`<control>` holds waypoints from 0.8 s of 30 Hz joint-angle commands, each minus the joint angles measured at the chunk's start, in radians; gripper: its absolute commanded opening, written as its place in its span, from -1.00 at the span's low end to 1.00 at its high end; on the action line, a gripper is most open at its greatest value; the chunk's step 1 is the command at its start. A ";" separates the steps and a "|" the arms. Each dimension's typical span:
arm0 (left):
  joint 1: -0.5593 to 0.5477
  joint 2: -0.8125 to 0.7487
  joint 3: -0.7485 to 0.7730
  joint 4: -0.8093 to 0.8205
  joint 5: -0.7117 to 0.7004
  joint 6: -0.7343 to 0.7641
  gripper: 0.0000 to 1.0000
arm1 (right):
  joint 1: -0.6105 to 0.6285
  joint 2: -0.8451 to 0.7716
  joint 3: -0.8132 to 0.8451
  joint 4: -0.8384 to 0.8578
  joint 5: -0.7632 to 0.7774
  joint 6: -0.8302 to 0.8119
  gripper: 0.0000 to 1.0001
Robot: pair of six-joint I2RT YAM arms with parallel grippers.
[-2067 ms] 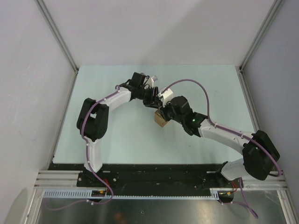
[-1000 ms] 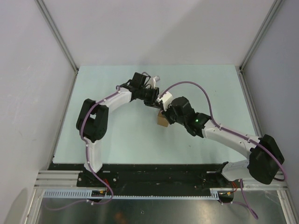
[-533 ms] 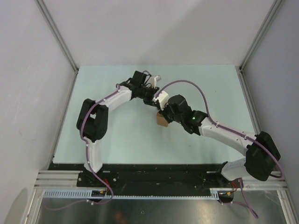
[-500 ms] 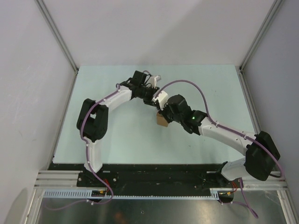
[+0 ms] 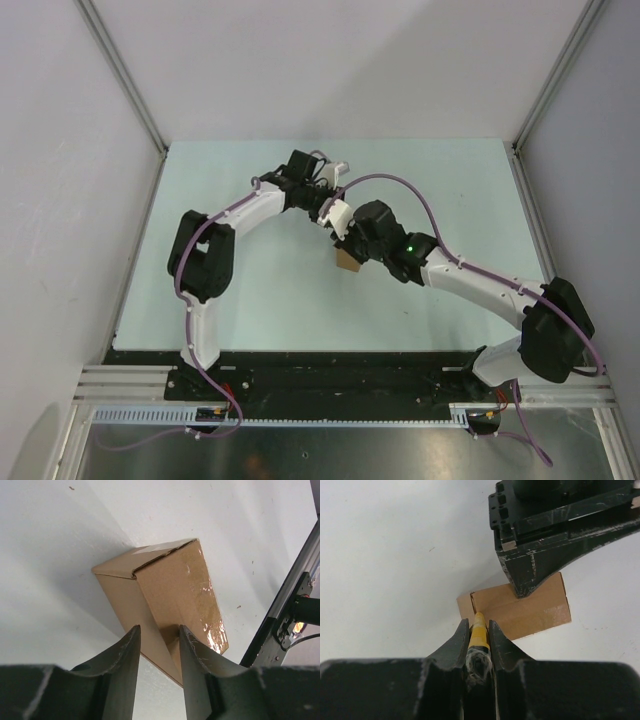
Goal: Unpack the express box
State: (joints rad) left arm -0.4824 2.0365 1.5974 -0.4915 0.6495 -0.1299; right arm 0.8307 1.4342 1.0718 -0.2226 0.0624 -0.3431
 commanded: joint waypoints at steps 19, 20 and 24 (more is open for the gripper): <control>-0.028 0.077 -0.014 -0.098 -0.171 0.127 -0.21 | -0.073 -0.051 0.033 -0.044 -0.164 -0.188 -1.00; -0.028 0.077 -0.016 -0.096 -0.172 0.128 -0.22 | -0.076 -0.049 0.033 -0.052 -0.167 -0.186 -1.00; -0.032 0.082 -0.016 -0.101 -0.179 0.127 -0.22 | -0.085 -0.029 0.031 -0.078 -0.171 -0.175 -1.00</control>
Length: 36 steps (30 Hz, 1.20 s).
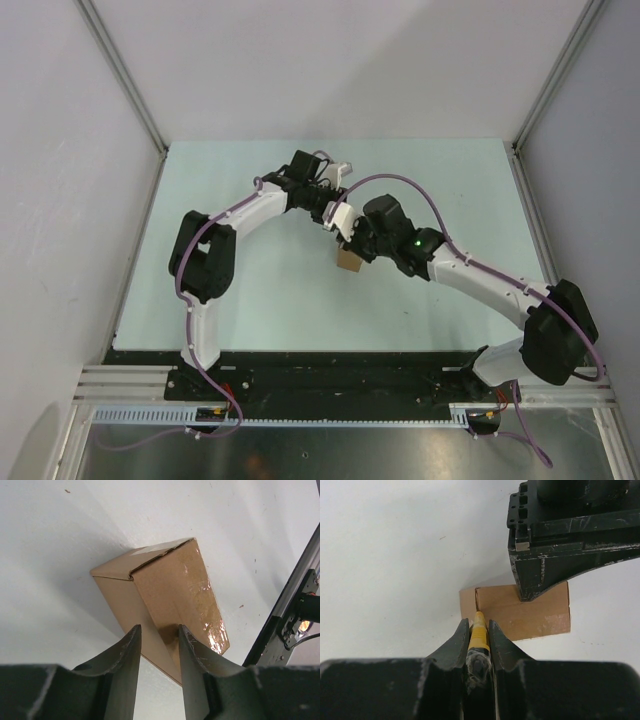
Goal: Unpack the express box
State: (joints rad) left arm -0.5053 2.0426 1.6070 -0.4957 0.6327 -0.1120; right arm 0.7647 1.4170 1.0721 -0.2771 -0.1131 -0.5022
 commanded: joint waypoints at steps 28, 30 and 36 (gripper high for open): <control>-0.013 0.088 -0.009 -0.103 -0.185 0.110 -0.25 | -0.114 -0.070 -0.012 -0.039 -0.123 0.054 -1.00; -0.013 0.087 -0.007 -0.103 -0.185 0.109 -0.24 | -0.110 -0.069 -0.014 -0.024 -0.134 0.070 -1.00; -0.013 0.076 0.014 -0.103 -0.174 0.097 -0.04 | -0.104 -0.067 -0.014 -0.008 -0.106 0.111 -1.00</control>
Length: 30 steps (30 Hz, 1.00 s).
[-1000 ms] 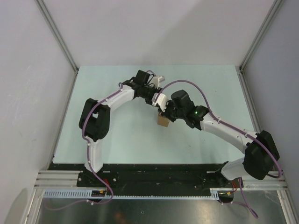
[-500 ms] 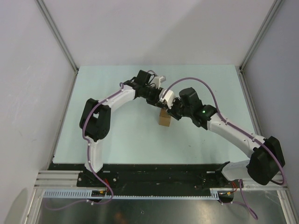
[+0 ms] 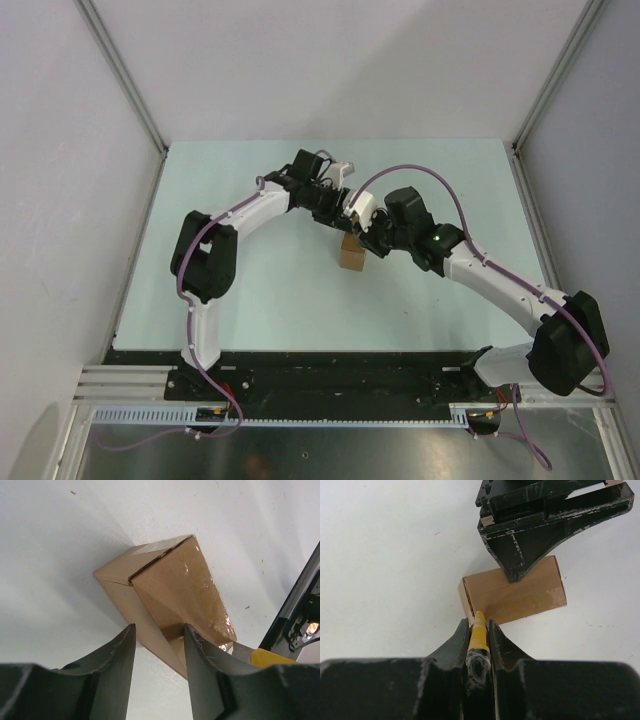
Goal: Unpack the express box
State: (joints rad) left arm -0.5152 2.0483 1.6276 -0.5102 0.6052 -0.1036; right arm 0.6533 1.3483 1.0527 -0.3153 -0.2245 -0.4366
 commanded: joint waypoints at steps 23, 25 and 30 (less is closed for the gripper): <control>-0.040 -0.509 -0.392 0.246 -0.258 -0.145 0.24 | -0.116 -0.054 -0.031 0.344 0.353 0.381 -1.00; -0.097 -0.571 -0.509 0.345 -0.303 -0.121 0.21 | -0.144 -0.026 -0.028 0.407 0.398 0.432 -1.00; -0.302 -0.587 -0.607 0.493 -0.410 -0.070 0.17 | -0.222 0.066 -0.020 0.476 0.425 0.553 -1.00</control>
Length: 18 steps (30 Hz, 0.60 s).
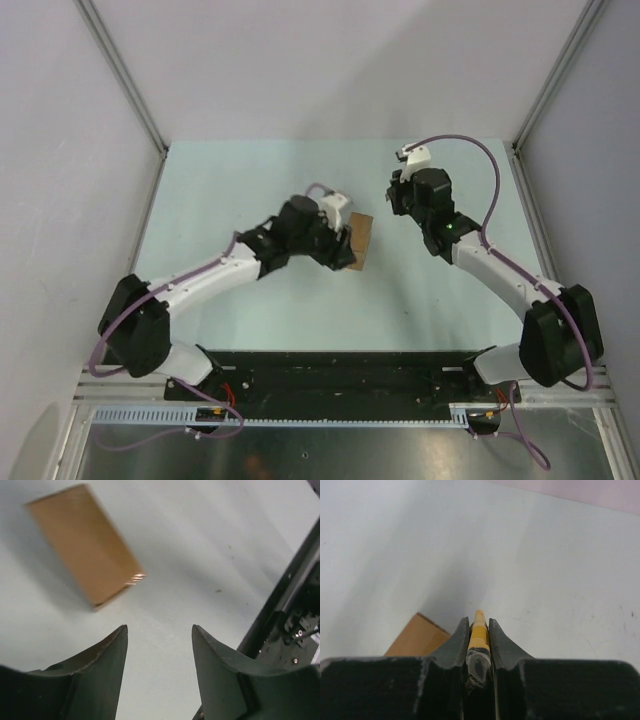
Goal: Unpack the express box
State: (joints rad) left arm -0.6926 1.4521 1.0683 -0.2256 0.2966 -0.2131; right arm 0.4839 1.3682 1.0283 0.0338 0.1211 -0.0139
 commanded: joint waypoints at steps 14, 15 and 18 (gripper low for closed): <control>-0.308 0.356 -0.030 0.491 -0.546 0.158 -0.02 | -0.151 0.066 0.006 0.094 0.061 0.233 -1.00; -0.311 0.366 -0.051 0.537 -0.629 0.143 -0.02 | -0.153 0.068 0.007 0.091 0.057 0.232 -1.00; -0.326 0.393 -0.068 0.600 -0.726 0.147 -0.02 | -0.153 0.065 0.007 0.078 0.043 0.229 -1.00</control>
State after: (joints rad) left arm -0.9974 1.8275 1.0206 0.1959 -0.2092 -0.0940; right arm 0.3367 1.4464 1.0283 0.0872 0.1745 0.1947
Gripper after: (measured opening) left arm 0.492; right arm 0.165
